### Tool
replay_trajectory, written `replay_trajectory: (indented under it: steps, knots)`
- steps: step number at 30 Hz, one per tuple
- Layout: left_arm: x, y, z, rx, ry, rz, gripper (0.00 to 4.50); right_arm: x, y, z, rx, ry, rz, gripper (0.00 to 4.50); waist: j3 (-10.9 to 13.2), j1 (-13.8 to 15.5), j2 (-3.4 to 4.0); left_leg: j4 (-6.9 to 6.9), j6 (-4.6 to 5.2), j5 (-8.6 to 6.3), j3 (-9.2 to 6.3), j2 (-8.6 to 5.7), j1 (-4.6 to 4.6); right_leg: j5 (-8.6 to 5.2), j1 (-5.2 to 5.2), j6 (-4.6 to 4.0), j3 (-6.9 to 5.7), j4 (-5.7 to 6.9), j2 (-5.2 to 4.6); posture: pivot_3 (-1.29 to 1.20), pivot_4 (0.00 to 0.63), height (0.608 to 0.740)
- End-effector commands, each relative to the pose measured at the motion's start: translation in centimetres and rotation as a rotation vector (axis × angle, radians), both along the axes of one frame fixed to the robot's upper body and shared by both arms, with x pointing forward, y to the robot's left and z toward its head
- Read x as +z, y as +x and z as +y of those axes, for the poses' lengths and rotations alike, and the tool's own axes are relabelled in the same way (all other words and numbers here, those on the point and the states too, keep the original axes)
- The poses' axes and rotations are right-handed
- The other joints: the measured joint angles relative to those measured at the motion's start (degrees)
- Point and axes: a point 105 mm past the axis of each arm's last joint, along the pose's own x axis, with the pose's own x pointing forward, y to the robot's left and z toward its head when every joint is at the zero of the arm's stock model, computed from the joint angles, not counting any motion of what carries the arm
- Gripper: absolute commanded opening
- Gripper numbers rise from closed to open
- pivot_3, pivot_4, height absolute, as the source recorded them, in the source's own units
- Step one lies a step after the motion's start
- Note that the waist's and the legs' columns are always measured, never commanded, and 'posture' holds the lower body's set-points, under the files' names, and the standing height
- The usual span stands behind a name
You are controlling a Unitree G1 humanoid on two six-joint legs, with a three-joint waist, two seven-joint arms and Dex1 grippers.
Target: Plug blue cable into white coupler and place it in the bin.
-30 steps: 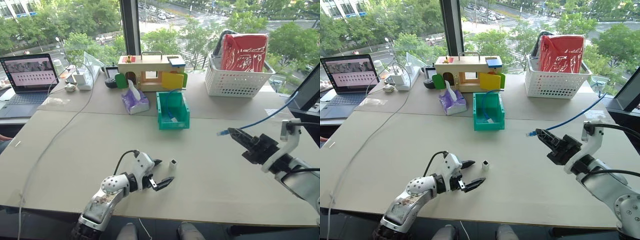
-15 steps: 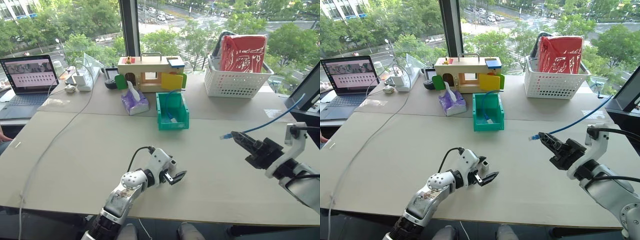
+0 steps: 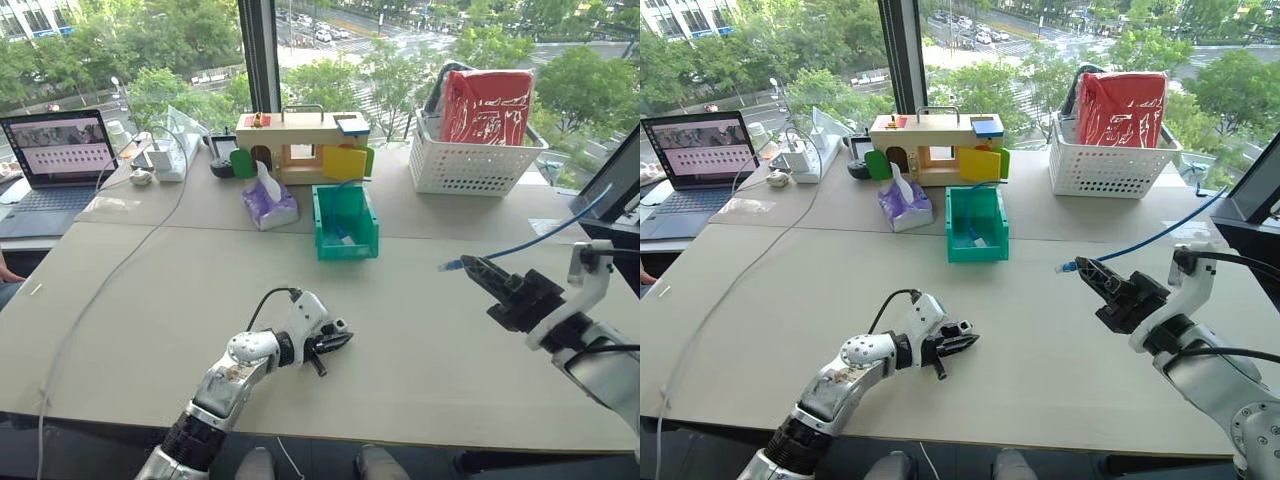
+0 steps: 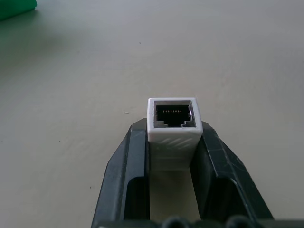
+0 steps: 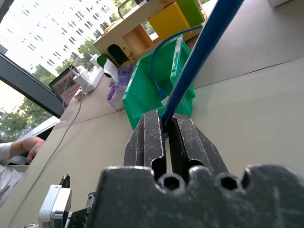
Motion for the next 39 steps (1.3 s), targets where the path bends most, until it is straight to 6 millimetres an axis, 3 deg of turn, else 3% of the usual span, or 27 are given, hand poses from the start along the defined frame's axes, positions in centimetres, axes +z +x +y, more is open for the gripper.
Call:
replay_trajectory:
  steps: [1, 5, 10, 16, 19, 29, 33, 39]
  knots:
    - [1.8, -0.2, -0.4, -0.148, -0.026, -0.1, 0.67, 0.3, -0.2, 1.6, 0.018, -0.013, -0.03, 0.0, 0.0, 0.0, 0.0, -0.01, 0.0, 0.0, 0.0, 0.0, 0.0, 0.0, 0.0, -0.01, 0.0, -0.02, 0.0, 0.0, 0.15, 0.724]
    - [1.2, -0.7, -1.4, -0.308, 0.056, -0.173, 0.67, -3.0, -0.4, 4.3, 0.018, -0.055, 0.074, 0.0, 0.0, 0.0, 0.0, -0.06, 0.0, 0.0, 0.0, 0.0, 0.0, 0.01, -0.01, -0.02, 0.0, -0.02, 0.0, 0.0, 0.15, 0.724]
    - [0.8, -1.3, -3.1, -0.388, 0.066, -0.182, 0.67, -5.2, -0.8, 7.6, 0.044, -0.024, 0.138, 0.0, 0.0, 0.0, 0.0, -0.07, 0.0, 0.0, -0.01, 0.01, -0.06, 0.04, -0.05, -0.08, 0.0, -0.05, 0.0, 0.0, 0.15, 0.724]
    - [-0.9, -0.6, -3.1, -0.382, 0.179, -0.057, 0.67, -7.0, -1.5, 8.8, 0.035, -0.008, 0.21, 0.0, 0.0, 0.1, 0.01, -0.06, 0.0, 0.0, -0.04, 0.01, -0.07, 0.03, -0.06, -0.07, -0.04, -0.05, 0.01, 0.0, 0.15, 0.724]
    - [-0.7, -0.6, -3.5, -0.378, 0.194, -0.031, 0.67, -8.0, -2.3, 8.0, 0.007, -0.012, 0.254, 0.0, 0.0, 0.0, 0.01, -0.06, 0.0, 0.0, -0.04, 0.01, -0.09, -0.01, -0.04, 0.0, -0.04, -0.07, 0.0, 0.0, 0.15, 0.724]
    - [-0.6, -0.9, -4.0, -0.408, 0.225, -0.052, 0.67, -8.1, -3.0, 8.0, -0.019, 0.025, 0.261, 0.0, 0.0, 0.0, 0.02, -0.06, 0.01, 0.0, -0.04, 0.01, -0.03, -0.04, 0.0, 0.01, -0.02, -0.08, 0.0, 0.0, 0.15, 0.724]
    - [-0.6, -0.9, -4.1, -0.411, 0.224, -0.056, 0.67, -6.7, -2.5, 7.6, -0.046, 0.07, 0.196, 0.0, 0.0, 0.0, 0.02, -0.06, 0.01, 0.0, -0.04, 0.0, -0.03, -0.04, 0.0, 0.01, -0.02, -0.08, 0.0, 0.0, 0.15, 0.724]
    - [-0.5, -0.8, -4.3, -0.406, 0.217, -0.059, 0.67, -6.6, -2.8, 7.9, -0.034, 0.076, 0.212, 0.0, 0.0, 0.1, 0.02, -0.06, 0.01, 0.0, -0.05, 0.0, -0.07, -0.05, 0.0, 0.01, -0.02, -0.11, -0.01, 0.0, 0.15, 0.724]
